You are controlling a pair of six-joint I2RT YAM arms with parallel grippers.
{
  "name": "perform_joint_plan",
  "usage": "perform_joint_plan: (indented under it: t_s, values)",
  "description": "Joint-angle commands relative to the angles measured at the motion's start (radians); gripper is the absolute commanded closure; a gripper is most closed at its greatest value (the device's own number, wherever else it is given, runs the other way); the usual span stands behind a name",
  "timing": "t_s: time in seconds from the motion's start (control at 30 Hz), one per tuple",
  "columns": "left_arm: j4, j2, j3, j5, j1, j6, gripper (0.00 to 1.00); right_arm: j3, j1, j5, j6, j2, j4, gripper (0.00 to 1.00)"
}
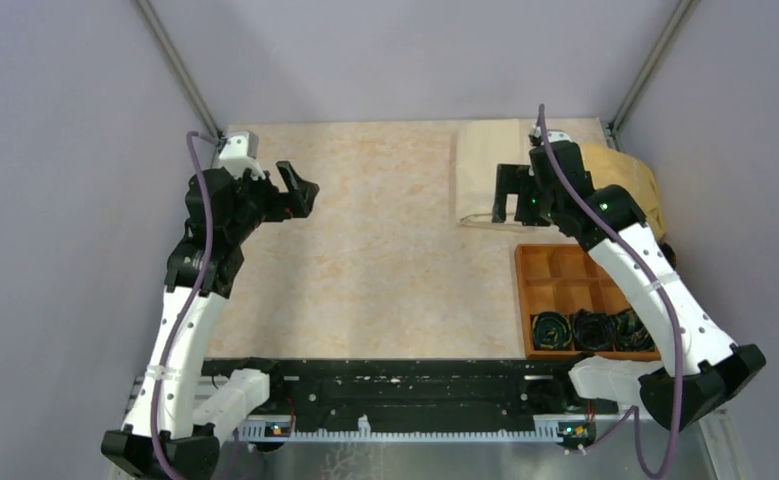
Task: Open and lay out the surgical kit
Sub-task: Move the surgical kit at the center of the board.
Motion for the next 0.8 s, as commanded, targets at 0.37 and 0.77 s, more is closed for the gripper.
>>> perform_joint_plan:
  t_s: [0.37, 0.77]
  values:
    - [0.097, 0.224, 0.102, 0.069, -0.148, 0.062, 0.01, 0.175, -0.204, -0.129, 0.042, 0.437, 0.291, 0.01]
    - [0.082, 0.388, 0.204, -0.008, -0.310, 0.247, 0.01, 0.504, -0.511, -0.376, 0.094, 0.879, 0.407, 0.02]
